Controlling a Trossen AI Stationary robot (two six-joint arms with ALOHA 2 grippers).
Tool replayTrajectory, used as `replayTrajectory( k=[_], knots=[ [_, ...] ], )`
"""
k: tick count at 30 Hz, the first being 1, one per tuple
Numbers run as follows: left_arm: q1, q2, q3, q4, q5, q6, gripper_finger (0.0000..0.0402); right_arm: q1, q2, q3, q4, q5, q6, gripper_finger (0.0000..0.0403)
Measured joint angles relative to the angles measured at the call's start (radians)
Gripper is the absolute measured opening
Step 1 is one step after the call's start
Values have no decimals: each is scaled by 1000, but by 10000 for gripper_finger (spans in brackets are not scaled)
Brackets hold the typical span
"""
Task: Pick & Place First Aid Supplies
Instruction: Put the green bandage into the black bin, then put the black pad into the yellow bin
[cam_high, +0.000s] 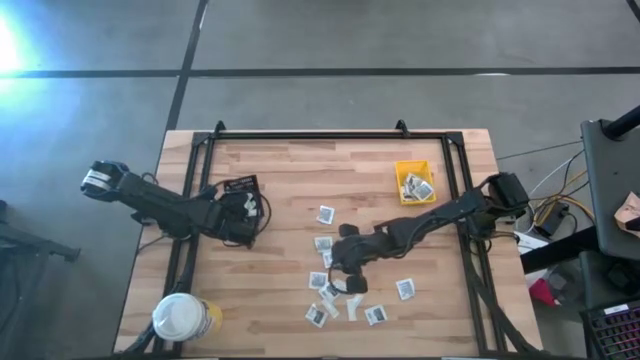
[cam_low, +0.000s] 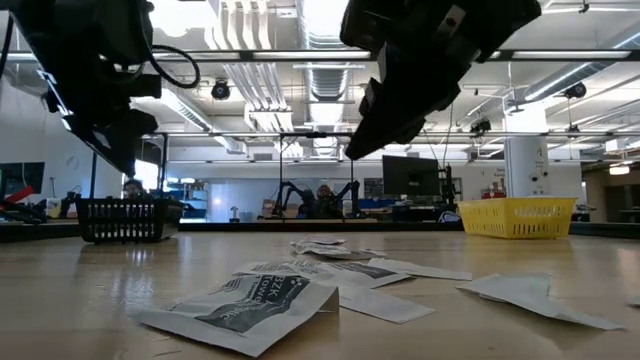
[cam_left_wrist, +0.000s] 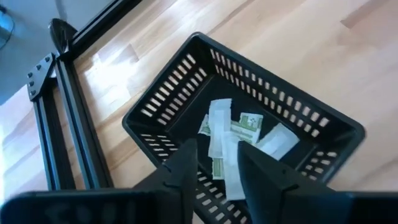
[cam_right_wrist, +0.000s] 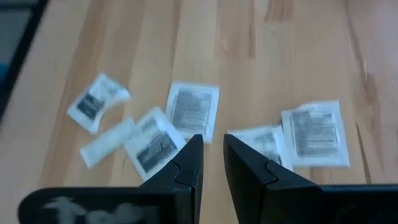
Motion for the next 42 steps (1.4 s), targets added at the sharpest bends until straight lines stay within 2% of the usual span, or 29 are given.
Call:
replayTrajectory(
  k=[8,15,18,24,33,42],
  knots=[
    [0,-28,98,-12,20,141,130,0,37,176,-305,2,-132,61],
    [-27,-38,184,4,21,201,126,0,37,215,-367,5,-234,61],
    [-64,-37,192,72,22,261,126,2,39,213,-370,5,-286,61],
    [-167,-35,184,309,21,419,126,7,65,213,-388,14,-345,61],
    [-338,-34,135,649,0,533,126,7,127,221,-422,70,-294,61],
    [-401,-31,117,703,-11,536,126,7,220,381,-634,118,-231,61]
  ],
)
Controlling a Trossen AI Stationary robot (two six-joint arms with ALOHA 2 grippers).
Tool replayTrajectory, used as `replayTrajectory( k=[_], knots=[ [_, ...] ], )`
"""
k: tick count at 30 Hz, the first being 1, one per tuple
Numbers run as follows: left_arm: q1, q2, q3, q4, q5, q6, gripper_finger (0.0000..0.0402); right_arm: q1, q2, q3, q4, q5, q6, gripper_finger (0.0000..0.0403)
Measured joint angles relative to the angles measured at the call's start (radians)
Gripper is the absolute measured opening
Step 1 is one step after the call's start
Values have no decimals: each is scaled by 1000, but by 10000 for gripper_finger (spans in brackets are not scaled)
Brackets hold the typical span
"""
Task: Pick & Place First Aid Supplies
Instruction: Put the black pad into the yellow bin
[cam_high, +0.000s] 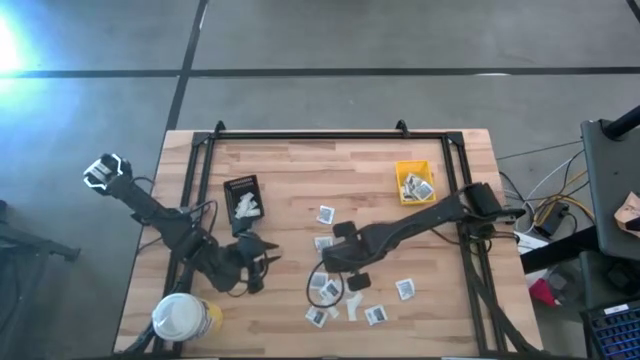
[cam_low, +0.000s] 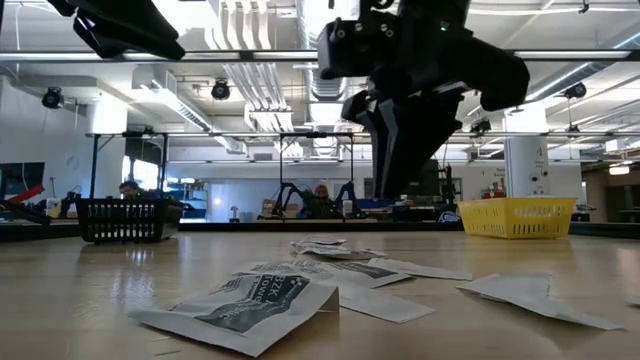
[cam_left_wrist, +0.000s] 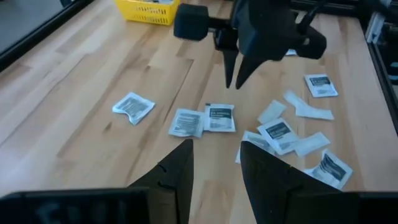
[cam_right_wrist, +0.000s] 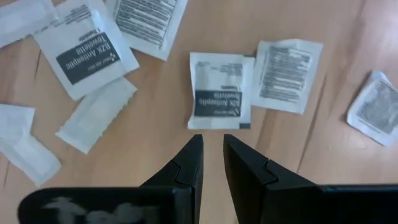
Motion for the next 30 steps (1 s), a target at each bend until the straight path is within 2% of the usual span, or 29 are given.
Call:
replayTrajectory(
  k=[9,21,30],
  knots=[
    [-3,-3,2,-94,1,-6,126,0,85,66,-20,-4,-19,65],
    [-3,-16,3,-123,0,-19,126,0,112,66,2,-9,23,125],
    [-3,-16,3,-123,0,-20,126,0,168,68,6,-39,39,117]
  ],
)
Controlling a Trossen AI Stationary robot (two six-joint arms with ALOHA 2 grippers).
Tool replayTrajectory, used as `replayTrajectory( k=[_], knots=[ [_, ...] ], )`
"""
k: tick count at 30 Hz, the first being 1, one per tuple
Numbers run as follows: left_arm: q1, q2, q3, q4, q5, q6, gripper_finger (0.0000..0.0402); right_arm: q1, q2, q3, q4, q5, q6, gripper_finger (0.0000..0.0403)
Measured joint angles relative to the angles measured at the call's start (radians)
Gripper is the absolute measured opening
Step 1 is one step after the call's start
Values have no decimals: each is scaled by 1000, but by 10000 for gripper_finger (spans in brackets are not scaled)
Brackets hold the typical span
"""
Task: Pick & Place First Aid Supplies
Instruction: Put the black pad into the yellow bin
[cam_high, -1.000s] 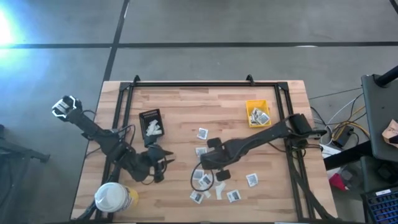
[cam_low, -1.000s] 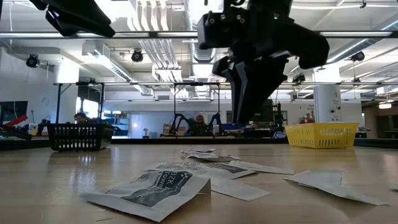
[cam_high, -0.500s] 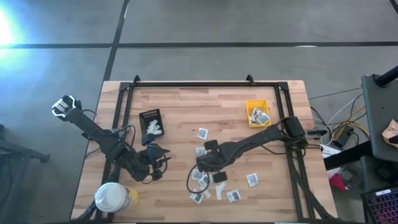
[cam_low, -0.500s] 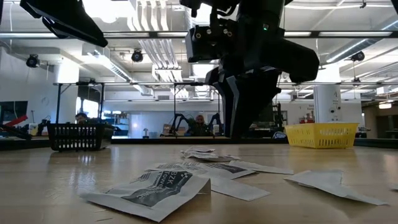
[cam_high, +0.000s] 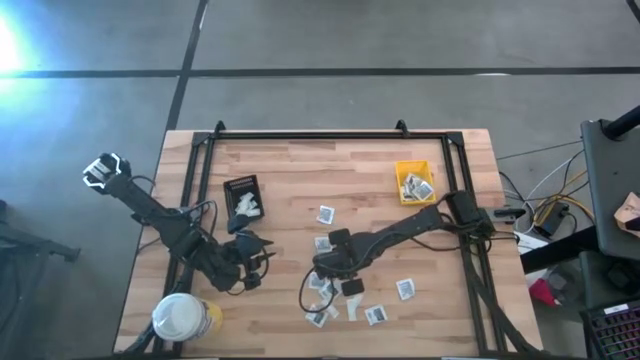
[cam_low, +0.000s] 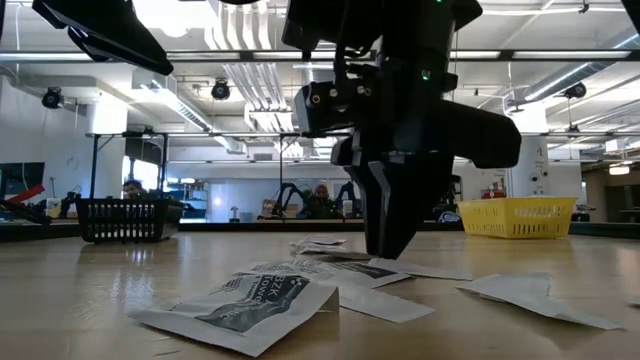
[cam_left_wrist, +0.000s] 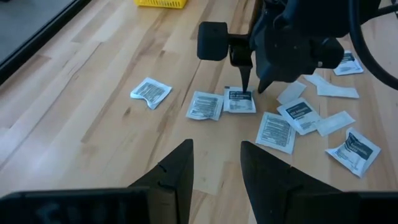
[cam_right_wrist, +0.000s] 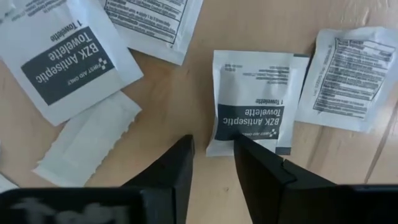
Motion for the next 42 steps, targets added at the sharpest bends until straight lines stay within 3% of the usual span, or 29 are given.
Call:
replayTrajectory(
  k=[23,42],
  knots=[
    [0,0,-1,-26,0,-2,126,-4,3,-13,14,9,89,12],
    [0,0,-2,-29,0,-5,126,0,-87,-16,-67,15,52,8]
  ],
)
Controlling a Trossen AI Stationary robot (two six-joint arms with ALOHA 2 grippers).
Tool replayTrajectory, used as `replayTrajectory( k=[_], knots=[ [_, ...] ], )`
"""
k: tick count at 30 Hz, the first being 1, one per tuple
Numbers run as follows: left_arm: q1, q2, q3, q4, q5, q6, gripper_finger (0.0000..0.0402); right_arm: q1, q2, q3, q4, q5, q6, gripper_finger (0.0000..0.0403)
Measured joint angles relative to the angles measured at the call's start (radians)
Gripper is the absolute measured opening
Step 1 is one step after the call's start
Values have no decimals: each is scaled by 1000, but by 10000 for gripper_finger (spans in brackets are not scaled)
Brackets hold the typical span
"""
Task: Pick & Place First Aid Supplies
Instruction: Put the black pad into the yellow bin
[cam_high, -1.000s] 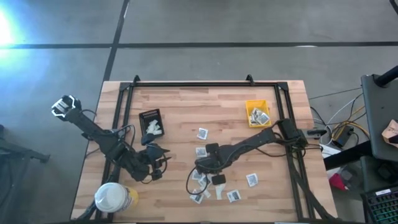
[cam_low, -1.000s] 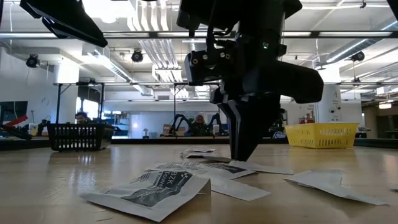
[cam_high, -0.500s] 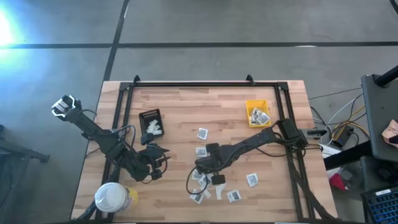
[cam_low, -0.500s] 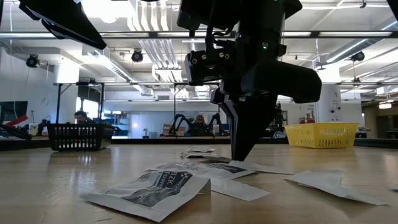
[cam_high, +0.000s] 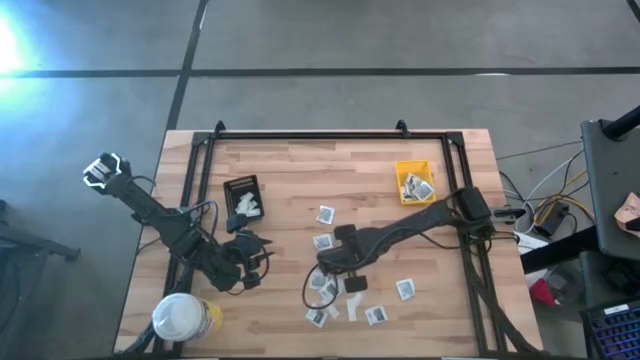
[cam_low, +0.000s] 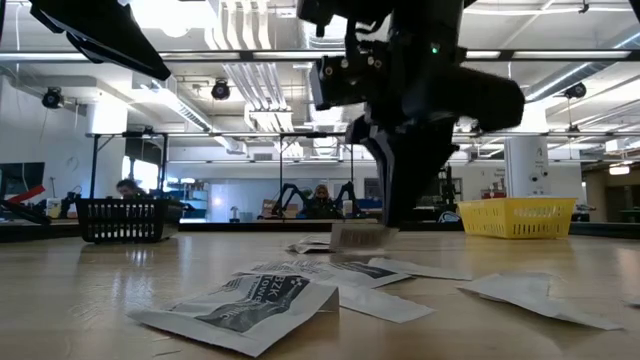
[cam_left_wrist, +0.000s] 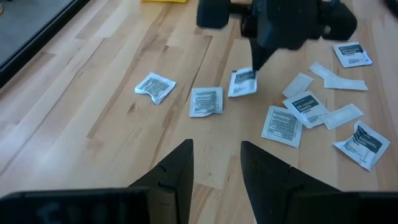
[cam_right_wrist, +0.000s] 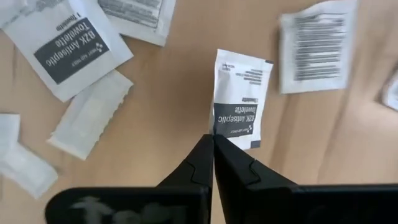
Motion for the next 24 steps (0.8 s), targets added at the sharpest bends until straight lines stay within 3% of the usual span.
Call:
replayTrajectory(
  k=[10,24],
  knots=[
    [0,0,-2,-6,0,-1,126,3,-91,1,-56,32,-8,8],
    [0,0,-2,-16,1,-6,126,-3,-259,-7,-245,313,67,8]
  ],
)
